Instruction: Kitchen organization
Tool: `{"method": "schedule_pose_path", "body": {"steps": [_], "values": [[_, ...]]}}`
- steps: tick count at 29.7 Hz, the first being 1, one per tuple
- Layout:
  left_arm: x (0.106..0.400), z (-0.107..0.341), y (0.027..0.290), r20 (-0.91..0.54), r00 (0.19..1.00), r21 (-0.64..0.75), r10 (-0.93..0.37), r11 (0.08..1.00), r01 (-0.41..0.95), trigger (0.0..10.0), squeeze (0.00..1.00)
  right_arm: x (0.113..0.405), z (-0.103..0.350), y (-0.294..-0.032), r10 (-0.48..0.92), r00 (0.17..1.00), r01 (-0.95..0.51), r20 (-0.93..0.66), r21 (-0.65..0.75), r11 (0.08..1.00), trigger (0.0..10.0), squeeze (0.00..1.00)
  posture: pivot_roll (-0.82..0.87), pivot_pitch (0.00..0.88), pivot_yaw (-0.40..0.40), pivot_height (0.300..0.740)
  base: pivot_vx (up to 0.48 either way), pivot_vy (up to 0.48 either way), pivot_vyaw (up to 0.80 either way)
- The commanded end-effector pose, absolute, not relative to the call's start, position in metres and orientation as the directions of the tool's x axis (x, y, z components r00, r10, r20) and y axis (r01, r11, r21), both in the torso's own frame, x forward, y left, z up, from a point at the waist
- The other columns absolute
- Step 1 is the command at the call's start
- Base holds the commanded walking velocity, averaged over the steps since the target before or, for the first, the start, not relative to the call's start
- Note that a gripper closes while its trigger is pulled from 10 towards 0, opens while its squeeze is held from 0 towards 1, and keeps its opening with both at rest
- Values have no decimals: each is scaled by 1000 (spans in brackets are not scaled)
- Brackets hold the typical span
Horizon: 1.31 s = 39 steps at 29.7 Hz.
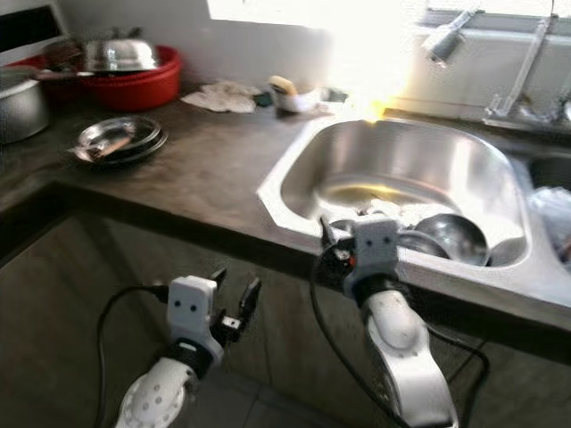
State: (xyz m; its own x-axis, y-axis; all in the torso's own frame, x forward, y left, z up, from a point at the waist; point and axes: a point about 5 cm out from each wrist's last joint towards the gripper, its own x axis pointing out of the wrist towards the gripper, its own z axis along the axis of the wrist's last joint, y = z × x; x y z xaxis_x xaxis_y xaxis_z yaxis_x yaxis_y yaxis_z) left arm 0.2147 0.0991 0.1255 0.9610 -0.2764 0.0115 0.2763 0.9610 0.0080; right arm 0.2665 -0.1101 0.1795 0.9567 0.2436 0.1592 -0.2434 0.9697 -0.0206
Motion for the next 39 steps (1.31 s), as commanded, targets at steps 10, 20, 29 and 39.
{"method": "schedule_pose_path", "body": {"steps": [10, 20, 29, 39], "values": [[213, 127, 94, 23, 954, 2, -299, 954, 299, 10000, 0, 267, 178, -114, 244, 958, -238, 153, -56, 970, 10000, 0, 45, 64, -31, 740, 0, 440, 533], [215, 128, 94, 27, 956, 12, -293, 956, 293, 10000, 0, 268, 179, -112, 258, 954, -252, 156, -54, 966, 10000, 0, 48, 77, -31, 740, 0, 0, 800], [215, 129, 93, 29, 953, 35, -302, 953, 301, 10000, 0, 270, 182, -108, 273, 948, -268, 163, -48, 962, 10000, 0, 49, 79, -34, 740, 0, 0, 800], [216, 127, 95, 15, 963, 17, -270, 963, 270, 10000, 0, 274, 184, -107, 277, 946, -274, 169, -43, 961, 10000, 0, 51, 84, -36, 740, 242, -166, 800]]}}
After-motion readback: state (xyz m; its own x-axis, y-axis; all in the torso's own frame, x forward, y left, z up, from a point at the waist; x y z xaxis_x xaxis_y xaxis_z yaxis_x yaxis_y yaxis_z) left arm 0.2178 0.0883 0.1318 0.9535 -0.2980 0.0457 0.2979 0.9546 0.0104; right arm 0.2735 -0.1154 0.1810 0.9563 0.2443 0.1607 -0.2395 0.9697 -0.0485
